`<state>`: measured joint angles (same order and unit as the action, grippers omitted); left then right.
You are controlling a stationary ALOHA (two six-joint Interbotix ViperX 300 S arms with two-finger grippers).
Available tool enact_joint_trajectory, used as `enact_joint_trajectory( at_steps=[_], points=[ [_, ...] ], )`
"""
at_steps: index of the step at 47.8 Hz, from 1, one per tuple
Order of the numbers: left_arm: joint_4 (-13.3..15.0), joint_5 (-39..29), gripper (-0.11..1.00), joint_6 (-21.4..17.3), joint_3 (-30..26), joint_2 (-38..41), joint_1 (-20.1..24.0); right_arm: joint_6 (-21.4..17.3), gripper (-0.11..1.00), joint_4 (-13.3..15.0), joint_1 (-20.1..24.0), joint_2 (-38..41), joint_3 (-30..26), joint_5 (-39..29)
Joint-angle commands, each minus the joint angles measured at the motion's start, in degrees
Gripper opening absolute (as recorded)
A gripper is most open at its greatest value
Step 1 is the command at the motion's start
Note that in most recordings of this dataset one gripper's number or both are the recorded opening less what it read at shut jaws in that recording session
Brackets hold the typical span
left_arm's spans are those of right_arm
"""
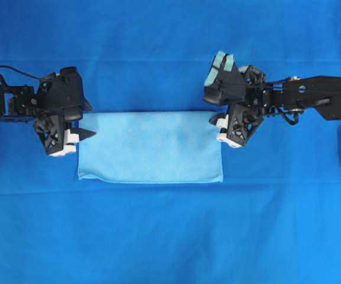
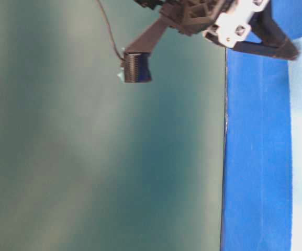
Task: Fold the light blue towel.
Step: 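Grasp the folded towel's two far corners with both grippers, then lift the folded towel between both grippers, stretching it taut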
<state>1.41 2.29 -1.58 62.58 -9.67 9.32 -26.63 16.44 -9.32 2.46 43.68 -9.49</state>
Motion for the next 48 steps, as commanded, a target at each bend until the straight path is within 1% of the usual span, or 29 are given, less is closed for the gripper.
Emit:
enact_joint_trajectory(
  at_steps=[1, 11, 14, 17, 20, 22, 26, 27, 28, 30, 32, 43, 48],
  points=[
    [0.1, 1.0, 0.70, -0.4, -1.1, 0.9, 1.1, -0.1, 0.59, 0.1, -0.5, 0.2, -1.1, 0.6],
    [0.1, 0.6, 0.68, -0.6, -1.2, 1.7, 1.8, -0.1, 0.58, 0.1, -0.8, 1.1, -0.8, 0.6],
    [0.1, 0.6, 0.65, -0.6, -1.2, 1.7, 1.8, -0.1, 0.57, 0.1, -0.8, 1.1, -0.9, 0.6],
    [0.0, 0.4, 0.60, -0.6, -1.2, 1.7, 1.8, -0.1, 0.53, 0.1, -0.8, 1.1, -0.9, 0.6],
    [0.0, -0.4, 0.49, -0.7, -1.3, 1.8, 1.8, 0.0, 0.43, 0.1, -0.8, 1.1, -0.9, 0.8],
    [0.0, -1.0, 0.38, -0.7, -1.3, 2.0, 1.8, 0.1, 0.31, 0.1, -0.8, 1.1, -0.9, 1.0],
    [0.0, -2.3, 0.22, -0.8, -1.3, 2.3, 1.8, 0.1, 0.08, 0.1, -0.8, 1.1, -0.8, 1.6],
    [0.0, -2.5, 0.18, -0.8, -1.3, 2.4, 1.8, 0.1, 0.04, 0.1, -0.7, 1.1, -0.8, 1.7],
    [0.0, -2.7, 0.14, -0.8, -1.3, 2.5, 1.8, 0.1, 0.02, 0.1, -0.8, 1.1, -0.7, 1.8],
    [0.0, -3.1, 0.07, -0.8, -1.3, 2.5, 1.8, 0.1, 0.02, 0.1, -0.8, 1.1, -0.8, 1.8],
    [0.0, -3.1, 0.03, -0.8, -1.3, 2.5, 1.8, 0.1, 0.02, 0.1, -0.8, 1.1, -0.8, 1.8],
    [0.0, -3.5, 0.03, -0.7, -1.7, 2.3, 1.8, 0.1, 0.02, 0.1, -0.8, 1.0, -1.1, 1.7],
    [0.0, -6.0, 0.03, -0.7, -2.7, 0.9, 1.8, -0.1, 0.02, 0.1, -0.8, 0.2, -1.4, 1.0]
  ],
)
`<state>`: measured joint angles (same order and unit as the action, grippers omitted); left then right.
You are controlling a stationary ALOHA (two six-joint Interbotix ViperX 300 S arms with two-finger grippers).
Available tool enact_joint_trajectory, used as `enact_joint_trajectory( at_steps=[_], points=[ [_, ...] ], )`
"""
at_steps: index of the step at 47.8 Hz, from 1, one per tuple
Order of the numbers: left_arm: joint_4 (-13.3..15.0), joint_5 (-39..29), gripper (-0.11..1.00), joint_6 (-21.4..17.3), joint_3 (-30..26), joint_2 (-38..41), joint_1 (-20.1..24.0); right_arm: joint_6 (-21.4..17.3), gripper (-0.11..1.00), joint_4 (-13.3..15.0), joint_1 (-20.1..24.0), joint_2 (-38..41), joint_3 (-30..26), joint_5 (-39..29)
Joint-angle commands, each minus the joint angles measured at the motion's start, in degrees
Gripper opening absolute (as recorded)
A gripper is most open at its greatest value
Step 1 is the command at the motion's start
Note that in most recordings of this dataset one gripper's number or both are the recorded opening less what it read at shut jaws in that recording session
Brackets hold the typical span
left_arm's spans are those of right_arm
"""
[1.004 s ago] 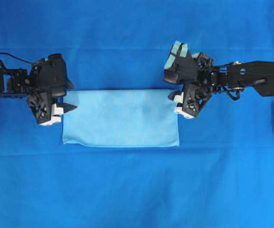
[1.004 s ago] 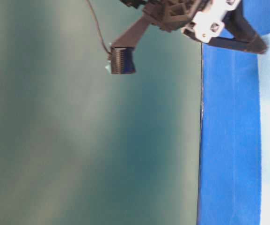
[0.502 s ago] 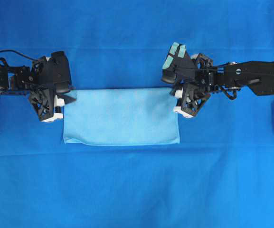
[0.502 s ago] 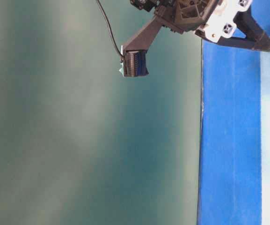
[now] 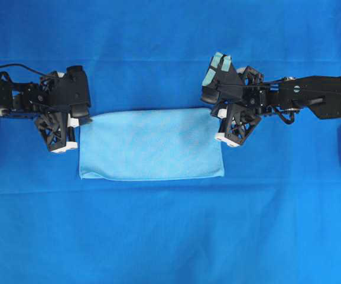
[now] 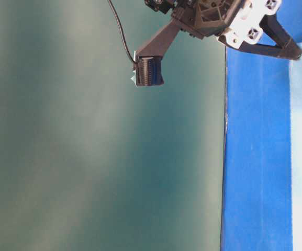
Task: Fold the light blue towel.
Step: 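Lift the folded towel between both grippers, stretching it taut, then swing the towel vertical, right gripper far, left gripper near, lay it down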
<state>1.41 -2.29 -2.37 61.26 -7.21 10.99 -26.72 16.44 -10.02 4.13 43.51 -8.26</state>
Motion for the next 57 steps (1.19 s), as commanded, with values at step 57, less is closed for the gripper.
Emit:
enact_joint_trajectory(
  at_steps=[57],
  points=[
    [0.0, -18.2, 0.03, 1.8, -11.8, -22.2, -5.8, -0.9, 0.02, 0.1, -0.6, -26.5, -1.9, -13.0]
  ],
)
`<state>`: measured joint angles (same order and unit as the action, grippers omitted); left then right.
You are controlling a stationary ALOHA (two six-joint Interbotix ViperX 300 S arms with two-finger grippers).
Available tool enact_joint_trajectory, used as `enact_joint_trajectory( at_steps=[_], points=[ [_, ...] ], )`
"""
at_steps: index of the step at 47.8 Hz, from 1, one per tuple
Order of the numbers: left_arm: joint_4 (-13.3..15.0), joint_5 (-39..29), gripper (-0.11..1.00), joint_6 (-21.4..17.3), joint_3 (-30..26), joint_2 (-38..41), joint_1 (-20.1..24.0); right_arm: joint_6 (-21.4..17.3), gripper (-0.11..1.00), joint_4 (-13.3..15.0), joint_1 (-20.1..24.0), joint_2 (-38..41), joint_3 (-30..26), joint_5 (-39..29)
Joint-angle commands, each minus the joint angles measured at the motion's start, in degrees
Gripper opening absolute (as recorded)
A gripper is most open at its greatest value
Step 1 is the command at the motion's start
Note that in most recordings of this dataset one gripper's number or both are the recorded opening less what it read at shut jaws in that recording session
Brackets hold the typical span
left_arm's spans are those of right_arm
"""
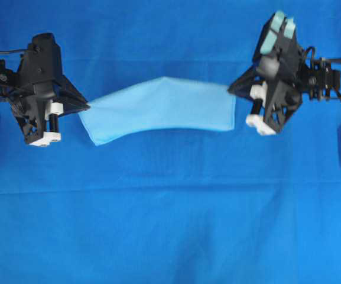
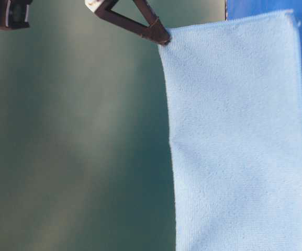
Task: Fold the light blue towel.
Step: 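Swing the towel vertical, right gripper far, left gripper near, lay it down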
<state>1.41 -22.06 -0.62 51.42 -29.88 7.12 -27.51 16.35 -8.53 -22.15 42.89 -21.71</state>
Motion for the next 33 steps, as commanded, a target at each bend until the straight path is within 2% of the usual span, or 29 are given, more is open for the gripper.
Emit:
enact_joint_trajectory(
  at_steps=[1, 11, 19, 33],
  points=[
    [0.0, 2.1, 0.03, 0.0, -2.0, 0.7, -2.6, -0.1, 0.02, 0.2, -2.8, -0.1, -1.3, 0.4],
    [0.0, 8.8, 0.03, -0.2, -5.0, 5.3, -9.0, 0.6, 0.02, 0.6, -10.7, 1.7, -3.1, 2.6],
    [0.0, 12.3, 0.03, -0.5, -9.5, 10.4, -11.8, 0.7, 0.02, 3.5, -15.4, 5.0, -6.2, 5.0],
    [0.0, 14.7, 0.03, -4.0, -20.2, 21.0, -14.9, 0.9, 0.02, 8.0, -17.8, 13.5, -15.2, 6.1]
  ],
)
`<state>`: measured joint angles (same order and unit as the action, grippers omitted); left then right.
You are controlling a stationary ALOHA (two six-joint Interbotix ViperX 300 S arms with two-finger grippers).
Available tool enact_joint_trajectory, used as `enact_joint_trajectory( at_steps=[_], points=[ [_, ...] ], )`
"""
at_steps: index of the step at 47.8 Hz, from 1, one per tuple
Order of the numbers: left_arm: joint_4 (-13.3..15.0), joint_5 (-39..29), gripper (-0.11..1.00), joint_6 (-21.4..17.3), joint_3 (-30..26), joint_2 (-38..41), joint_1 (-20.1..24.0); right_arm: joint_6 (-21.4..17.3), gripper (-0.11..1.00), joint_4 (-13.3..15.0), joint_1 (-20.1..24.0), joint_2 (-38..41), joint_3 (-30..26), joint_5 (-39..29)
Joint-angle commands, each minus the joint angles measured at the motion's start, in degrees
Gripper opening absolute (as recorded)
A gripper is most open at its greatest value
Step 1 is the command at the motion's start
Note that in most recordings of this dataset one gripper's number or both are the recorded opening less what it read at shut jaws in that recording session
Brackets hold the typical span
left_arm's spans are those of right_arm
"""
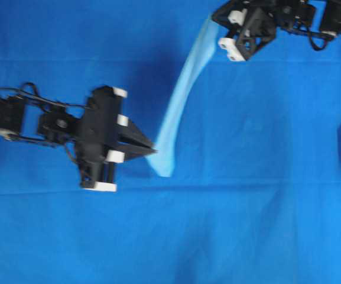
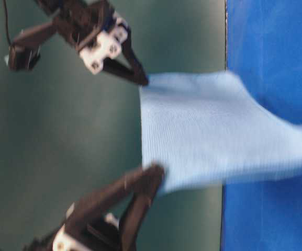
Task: Fold the light blue towel.
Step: 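Swing the towel vertical, right gripper far, left gripper near, lay it down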
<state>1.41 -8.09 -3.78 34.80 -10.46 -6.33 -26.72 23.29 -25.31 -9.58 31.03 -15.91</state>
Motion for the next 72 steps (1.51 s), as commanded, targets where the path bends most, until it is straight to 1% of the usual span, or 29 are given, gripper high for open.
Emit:
enact_joint_trajectory(
  at_steps=[1, 6, 10, 16, 23, 29, 35, 40, 41, 44, 48, 52, 60, 66, 72],
  points=[
    [0.0, 0.7, 0.03, -1.3, -4.3, 2.3, -1.7, 0.1, 0.02, 1.3, -1.0, 1.6, -3.9, 0.3],
    [0.0, 0.7, 0.03, -4.2, -7.6, 5.4, -2.6, 0.2, 0.02, 2.1, -1.1, 4.0, -6.2, 0.4],
    [0.0, 0.7, 0.03, -5.9, -9.5, 6.9, -3.3, 0.2, 0.02, 2.1, -1.1, 4.9, -7.1, 0.4],
    [0.0, 1.1, 0.03, -6.4, -11.1, 8.1, -3.3, 0.2, 0.02, 2.3, -1.1, 5.2, -7.2, 0.4],
    [0.0, 4.9, 0.03, -6.8, -12.0, 10.0, -3.3, 0.3, 0.02, 2.3, -1.8, 4.2, -6.0, 0.4],
    [0.0, 9.1, 0.03, -7.3, -13.8, 12.9, -3.3, 0.3, 0.02, 2.3, -3.5, 1.5, -2.5, 0.5],
    [-0.1, 11.7, 0.03, -9.1, -18.7, 18.0, -3.3, 0.3, 0.02, 2.3, -5.5, -2.9, 2.6, 0.5],
    [0.0, 11.9, 0.03, -10.3, -24.1, 22.7, -3.3, 0.3, 0.02, 2.2, -6.9, -7.0, 6.8, 0.4],
    [0.0, 11.8, 0.03, -10.5, -25.9, 24.1, -3.2, 0.3, 0.02, 2.3, -7.1, -8.2, 7.9, 0.3],
    [0.0, 11.5, 0.03, -11.6, -29.1, 26.5, -3.0, 0.3, 0.02, 2.3, -7.3, -10.2, 9.7, 0.3],
    [0.0, 10.9, 0.03, -12.9, -32.3, 28.9, -2.7, 0.3, 0.02, 2.3, -7.3, -11.8, 11.3, 0.2],
    [0.0, 9.9, 0.03, -12.9, -34.1, 30.6, -2.5, 0.2, 0.02, 2.2, -7.2, -12.0, 12.0, 0.2],
    [0.0, 9.9, 0.03, -12.9, -33.0, 30.8, -2.4, 0.0, 0.02, 2.2, -7.2, -8.2, 12.0, 1.3],
    [0.0, 10.3, 0.03, -12.3, -29.6, 29.5, -2.5, 0.0, 0.02, 2.3, -7.2, -3.7, 11.1, 4.4],
    [0.1, 11.4, 0.03, -9.5, -24.3, 27.4, -2.5, -0.2, 0.02, 2.1, -6.7, 1.8, 9.2, 9.9]
  ],
)
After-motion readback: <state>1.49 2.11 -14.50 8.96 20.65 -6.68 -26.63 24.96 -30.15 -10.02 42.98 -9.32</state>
